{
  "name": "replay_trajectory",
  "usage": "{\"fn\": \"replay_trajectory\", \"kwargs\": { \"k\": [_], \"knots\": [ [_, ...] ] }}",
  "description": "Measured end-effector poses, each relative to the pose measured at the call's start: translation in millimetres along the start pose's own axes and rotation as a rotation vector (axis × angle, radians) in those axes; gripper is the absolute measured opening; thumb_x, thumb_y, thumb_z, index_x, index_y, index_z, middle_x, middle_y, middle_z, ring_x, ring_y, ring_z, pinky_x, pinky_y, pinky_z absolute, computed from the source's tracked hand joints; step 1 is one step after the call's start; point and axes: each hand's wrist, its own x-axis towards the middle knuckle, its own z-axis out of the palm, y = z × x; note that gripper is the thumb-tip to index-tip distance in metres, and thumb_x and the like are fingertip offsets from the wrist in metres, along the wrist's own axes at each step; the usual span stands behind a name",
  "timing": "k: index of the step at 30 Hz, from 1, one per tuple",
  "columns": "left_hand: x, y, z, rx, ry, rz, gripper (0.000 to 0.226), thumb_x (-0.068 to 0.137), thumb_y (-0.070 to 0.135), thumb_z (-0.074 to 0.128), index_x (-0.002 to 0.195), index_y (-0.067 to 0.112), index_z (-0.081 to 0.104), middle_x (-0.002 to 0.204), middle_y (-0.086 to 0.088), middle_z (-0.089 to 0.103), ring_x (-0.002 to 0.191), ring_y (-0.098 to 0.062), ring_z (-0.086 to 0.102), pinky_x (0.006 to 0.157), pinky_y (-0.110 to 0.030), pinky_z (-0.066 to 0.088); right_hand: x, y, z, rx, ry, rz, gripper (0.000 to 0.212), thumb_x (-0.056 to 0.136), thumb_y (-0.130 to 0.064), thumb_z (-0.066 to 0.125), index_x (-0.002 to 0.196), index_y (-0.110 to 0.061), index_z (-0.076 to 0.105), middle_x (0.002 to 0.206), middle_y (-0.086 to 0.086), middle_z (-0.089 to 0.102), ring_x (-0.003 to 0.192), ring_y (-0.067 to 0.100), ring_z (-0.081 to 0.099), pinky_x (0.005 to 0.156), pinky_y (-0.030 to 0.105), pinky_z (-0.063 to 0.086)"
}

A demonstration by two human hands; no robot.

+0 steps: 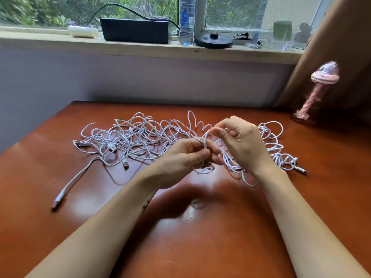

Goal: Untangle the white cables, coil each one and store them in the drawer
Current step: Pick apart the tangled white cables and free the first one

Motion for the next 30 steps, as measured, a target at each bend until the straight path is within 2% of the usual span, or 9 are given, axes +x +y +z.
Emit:
{"fn": "replay_trajectory", "kwargs": {
  "k": [5,11,14,16,20,22,25,28,30],
  "knots": [
    [2.5,0.1,-1.0,-0.003,0.113,0.035,0.013,0.091,0.004,0.053,0.097,0.005,0.065,0.085,-0.009,0.072,0.071,-0.016,0.065,0.069,-0.023,0.052,-2.0,6.5,1.9,0.028,-0.034,0.043,0.010,0.099,-0.034,0.063,0.091,-0.038,0.068,0.083,0.002,0.061,0.076,0.016,0.059,0.068,0.028,0.045],
    [-0.4,5.3,-7.1,-0.061,0.091,-0.065,0.015,0.101,0.009,0.049,0.100,0.014,0.063,0.066,-0.004,0.048,0.045,-0.011,0.024,0.037,-0.015,0.024,-4.2,-2.6,0.7,0.124,-0.113,0.140,0.012,0.101,-0.026,0.061,0.105,-0.032,0.070,0.093,0.001,0.063,0.083,0.009,0.058,0.073,0.015,0.043],
    [-2.9,9.2,-7.0,-0.098,0.020,-0.094,0.021,0.107,0.020,0.042,0.111,0.015,0.062,0.059,-0.004,0.036,0.039,-0.005,0.018,0.037,-0.019,0.010,-4.8,-4.9,-1.5,0.165,-0.117,0.235,0.012,0.097,-0.037,0.066,0.100,-0.026,0.070,0.079,-0.002,0.068,0.068,0.011,0.058,0.063,0.027,0.046],
    [-4.5,12.3,-6.0,-0.104,-0.025,-0.131,0.030,0.107,0.032,0.038,0.114,0.015,0.061,0.057,-0.002,0.026,0.039,-0.006,0.014,0.039,-0.020,0.007,-4.9,-6.3,-2.7,0.193,-0.073,0.290,0.029,0.088,-0.049,0.072,0.089,-0.020,0.067,0.062,0.004,0.055,0.055,0.017,0.043,0.053,0.032,0.038],
    [-7.1,15.7,-2.4,-0.055,-0.070,-0.238,0.040,0.106,0.038,0.034,0.100,0.011,0.062,0.059,0.001,0.015,0.042,-0.007,0.011,0.041,-0.016,0.008,-3.7,-11.5,-3.6,0.288,-0.049,0.367,0.038,0.082,-0.042,0.078,0.081,-0.007,0.066,0.048,-0.014,0.048,0.045,0.002,0.037,0.048,0.016,0.030],
    [-6.4,14.3,-0.4,-0.074,-0.086,-0.235,0.042,0.106,0.039,0.034,0.090,0.011,0.062,0.056,0.003,0.017,0.041,-0.007,0.011,0.041,-0.017,0.008,-3.7,-14.1,-3.2,0.381,-0.107,0.391,0.027,0.089,-0.027,0.076,0.088,-0.003,0.065,0.052,-0.016,0.058,0.047,-0.002,0.048,0.052,0.009,0.035],
    [-4.1,12.8,-1.1,-0.185,-0.064,-0.160,0.045,0.106,0.041,0.033,0.085,0.013,0.062,0.052,0.005,0.020,0.041,-0.008,0.010,0.043,-0.025,0.005,-3.3,-12.4,0.7,0.378,-0.156,0.369,0.015,0.099,-0.026,0.064,0.096,-0.013,0.070,0.075,0.001,0.069,0.055,-0.002,0.048,0.056,0.012,0.038],
    [-3.1,15.7,-4.6,-0.337,0.011,-0.057,0.044,0.106,0.040,0.031,0.096,0.010,0.062,0.054,0.003,0.019,0.040,-0.008,0.010,0.044,-0.026,0.006,-5.2,-6.5,4.0,0.433,-0.213,0.369,0.015,0.104,-0.017,0.055,0.107,-0.019,0.070,0.069,-0.017,0.065,0.048,0.001,0.045,0.050,0.013,0.036],
    [-3.4,18.3,-5.9,-0.413,0.052,0.011,0.046,0.106,0.039,0.030,0.108,0.009,0.064,0.056,0.001,0.017,0.039,-0.009,0.010,0.044,-0.026,0.008,-7.4,-6.1,8.3,0.395,-0.288,0.322,0.019,0.104,-0.011,0.055,0.115,-0.019,0.068,0.075,-0.023,0.066,0.059,-0.002,0.057,0.061,0.011,0.041]
  ]
}}
